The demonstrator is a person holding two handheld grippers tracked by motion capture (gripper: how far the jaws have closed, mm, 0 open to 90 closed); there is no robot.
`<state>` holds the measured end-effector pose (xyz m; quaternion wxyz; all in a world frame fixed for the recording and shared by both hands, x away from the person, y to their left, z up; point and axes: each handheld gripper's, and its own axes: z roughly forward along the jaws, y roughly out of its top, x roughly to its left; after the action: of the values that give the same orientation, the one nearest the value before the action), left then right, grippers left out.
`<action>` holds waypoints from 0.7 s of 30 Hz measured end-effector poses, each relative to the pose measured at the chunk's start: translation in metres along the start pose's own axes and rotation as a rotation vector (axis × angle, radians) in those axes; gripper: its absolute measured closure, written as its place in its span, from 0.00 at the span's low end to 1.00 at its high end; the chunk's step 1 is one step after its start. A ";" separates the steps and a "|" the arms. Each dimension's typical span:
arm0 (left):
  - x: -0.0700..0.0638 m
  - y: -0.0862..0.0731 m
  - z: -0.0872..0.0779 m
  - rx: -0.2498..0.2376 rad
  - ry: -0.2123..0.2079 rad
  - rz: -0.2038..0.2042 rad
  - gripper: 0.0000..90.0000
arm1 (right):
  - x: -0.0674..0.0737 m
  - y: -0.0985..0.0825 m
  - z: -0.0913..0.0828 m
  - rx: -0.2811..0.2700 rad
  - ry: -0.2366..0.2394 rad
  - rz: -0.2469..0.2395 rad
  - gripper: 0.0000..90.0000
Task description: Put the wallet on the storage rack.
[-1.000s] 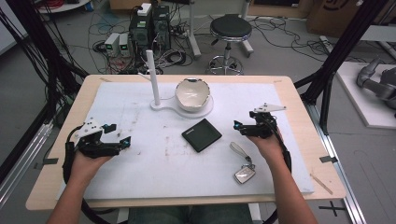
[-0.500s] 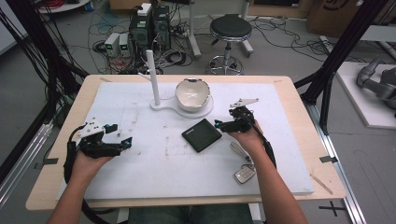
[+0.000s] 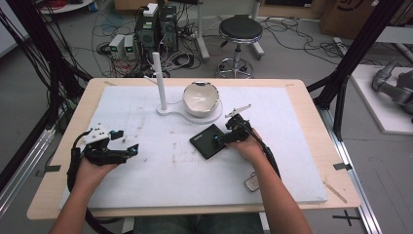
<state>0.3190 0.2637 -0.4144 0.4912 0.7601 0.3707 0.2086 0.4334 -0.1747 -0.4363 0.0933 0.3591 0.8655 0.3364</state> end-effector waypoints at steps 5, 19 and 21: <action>-0.001 0.000 0.001 0.010 0.002 0.003 0.19 | -0.004 -0.002 0.000 0.018 0.087 0.062 0.47; -0.002 -0.001 0.001 0.021 0.005 0.017 0.19 | -0.010 -0.002 0.000 0.025 0.150 0.074 0.59; -0.002 -0.001 0.001 0.024 0.004 0.019 0.19 | -0.009 -0.002 0.000 0.028 0.147 0.078 0.59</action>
<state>0.3179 0.2617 -0.4153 0.4792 0.7690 0.3671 0.2102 0.4389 -0.1824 -0.4384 0.0114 0.3681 0.8600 0.3533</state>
